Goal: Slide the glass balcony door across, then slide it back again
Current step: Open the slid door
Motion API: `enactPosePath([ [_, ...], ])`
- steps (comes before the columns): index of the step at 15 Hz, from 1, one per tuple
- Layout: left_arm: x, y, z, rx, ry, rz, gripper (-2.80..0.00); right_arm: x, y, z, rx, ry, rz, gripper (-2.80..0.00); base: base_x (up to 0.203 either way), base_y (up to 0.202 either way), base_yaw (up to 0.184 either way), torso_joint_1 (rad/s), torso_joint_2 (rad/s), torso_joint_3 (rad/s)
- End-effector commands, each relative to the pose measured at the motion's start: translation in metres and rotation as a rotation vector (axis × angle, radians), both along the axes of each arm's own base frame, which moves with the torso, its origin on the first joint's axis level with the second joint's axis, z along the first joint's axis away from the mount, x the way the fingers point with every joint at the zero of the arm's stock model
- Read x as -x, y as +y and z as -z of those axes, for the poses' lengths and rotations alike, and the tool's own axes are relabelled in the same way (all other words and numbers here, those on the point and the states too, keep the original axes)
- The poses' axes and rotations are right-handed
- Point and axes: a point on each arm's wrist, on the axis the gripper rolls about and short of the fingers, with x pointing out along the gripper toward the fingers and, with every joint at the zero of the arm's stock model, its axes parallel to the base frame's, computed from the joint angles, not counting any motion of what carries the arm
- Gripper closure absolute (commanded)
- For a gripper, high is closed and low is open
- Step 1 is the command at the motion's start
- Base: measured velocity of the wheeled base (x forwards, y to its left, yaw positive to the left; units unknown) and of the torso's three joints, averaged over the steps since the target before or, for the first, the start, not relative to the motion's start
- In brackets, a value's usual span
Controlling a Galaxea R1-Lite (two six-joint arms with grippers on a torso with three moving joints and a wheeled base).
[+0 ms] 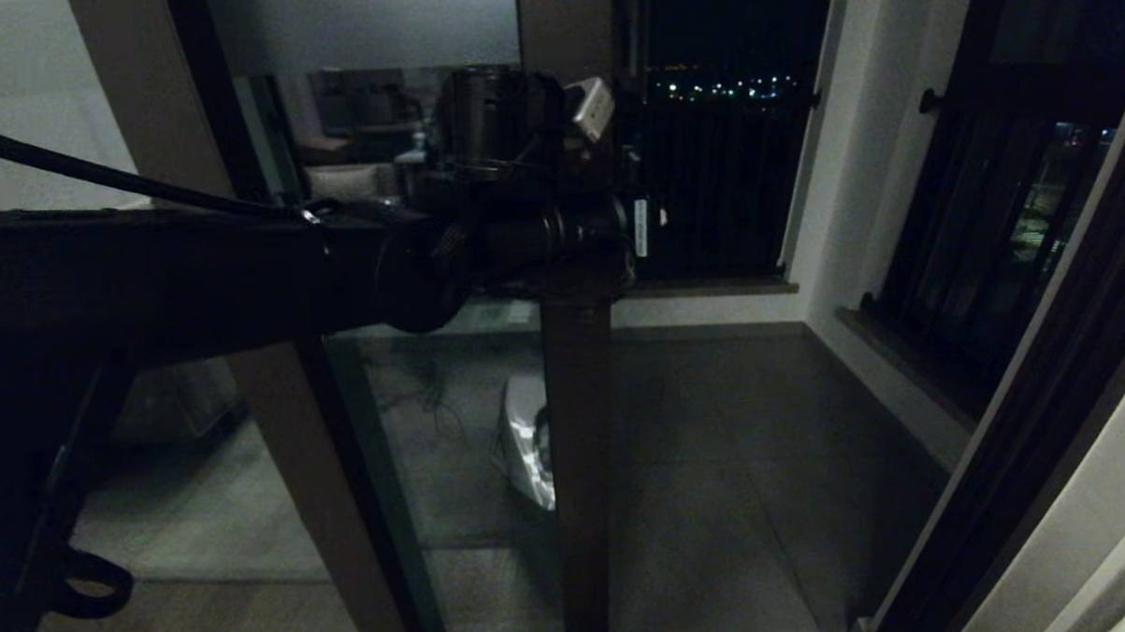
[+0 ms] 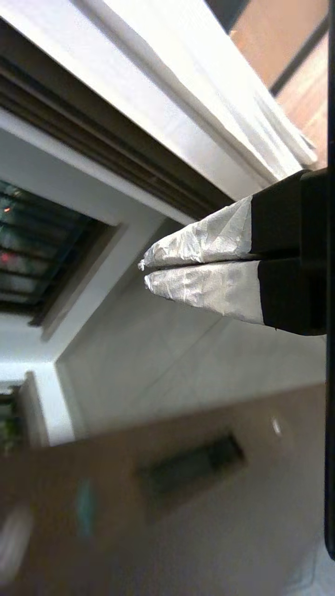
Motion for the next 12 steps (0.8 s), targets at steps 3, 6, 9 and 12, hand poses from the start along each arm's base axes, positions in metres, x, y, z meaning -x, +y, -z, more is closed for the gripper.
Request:
enactPosePath([
  [3,-0.02,-0.016,0.018,-0.002,-0.012,-0.088,0.0,0.0,0.0,0.0,0.001,0.002,-0.001,0.0,0.0,0.0,0.0,0.0,0.0,0.0],
  [6,-0.025,-0.019,0.024,0.014,-0.032,-0.101,0.0,0.0,0.0,0.0,-0.001,0.002,-0.001,0.0,0.0,0.0,0.0,0.0,0.0,0.0],
  [9,-0.023,-0.02,0.022,0.015,-0.037,-0.095,0.0,0.0,0.0,0.0,0.0,0.002,-0.001,0.0,0.0,0.0,0.0,0.0,0.0,0.0],
  [12,-0.021,-0.021,0.02,0.016,-0.04,-0.089,0.0,0.0,0.0,0.0,0.001,0.002,-0.001,0.0,0.0,0.0,0.0,0.0,0.0,0.0],
])
